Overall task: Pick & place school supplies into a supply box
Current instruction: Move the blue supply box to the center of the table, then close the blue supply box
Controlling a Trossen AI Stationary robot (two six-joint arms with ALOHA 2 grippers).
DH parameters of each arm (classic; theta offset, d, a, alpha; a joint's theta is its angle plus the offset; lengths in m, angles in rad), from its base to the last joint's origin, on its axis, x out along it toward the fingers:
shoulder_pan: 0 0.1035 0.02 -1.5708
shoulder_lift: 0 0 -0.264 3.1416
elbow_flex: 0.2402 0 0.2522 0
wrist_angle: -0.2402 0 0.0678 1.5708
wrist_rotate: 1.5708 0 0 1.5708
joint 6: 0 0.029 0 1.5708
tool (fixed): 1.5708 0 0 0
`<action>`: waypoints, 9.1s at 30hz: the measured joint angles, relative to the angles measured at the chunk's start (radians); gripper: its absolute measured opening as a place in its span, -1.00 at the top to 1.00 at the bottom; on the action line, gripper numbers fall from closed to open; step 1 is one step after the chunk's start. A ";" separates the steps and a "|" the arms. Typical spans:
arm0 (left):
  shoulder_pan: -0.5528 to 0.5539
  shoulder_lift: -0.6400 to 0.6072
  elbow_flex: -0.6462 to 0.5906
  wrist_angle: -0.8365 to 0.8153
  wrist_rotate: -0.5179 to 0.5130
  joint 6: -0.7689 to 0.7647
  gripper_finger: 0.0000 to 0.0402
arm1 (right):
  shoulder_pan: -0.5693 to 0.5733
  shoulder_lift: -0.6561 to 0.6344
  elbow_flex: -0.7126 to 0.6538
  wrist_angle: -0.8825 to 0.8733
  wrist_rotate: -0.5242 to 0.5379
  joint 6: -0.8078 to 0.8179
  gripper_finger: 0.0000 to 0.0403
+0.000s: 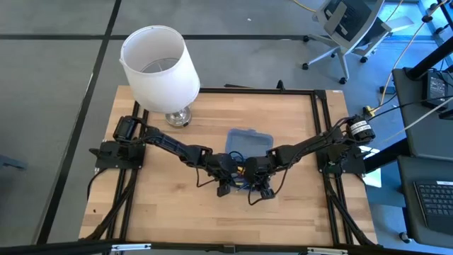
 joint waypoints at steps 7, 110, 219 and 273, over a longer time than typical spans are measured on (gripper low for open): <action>0.000 -0.001 0.000 0.001 0.001 0.001 0.99 | -0.030 -0.001 -0.023 0.042 0.003 0.048 0.39; -0.014 -0.265 -0.001 -0.556 -0.170 -0.303 1.00 | -0.133 -0.014 -0.029 0.063 0.078 -0.177 0.39; -0.229 -0.080 0.000 -0.356 -0.329 0.114 0.96 | -0.117 -0.269 -0.030 -0.115 0.248 0.268 0.39; -0.196 -0.082 0.000 -0.382 -0.236 0.342 0.99 | -0.260 -0.188 -0.605 0.795 0.480 -0.029 0.39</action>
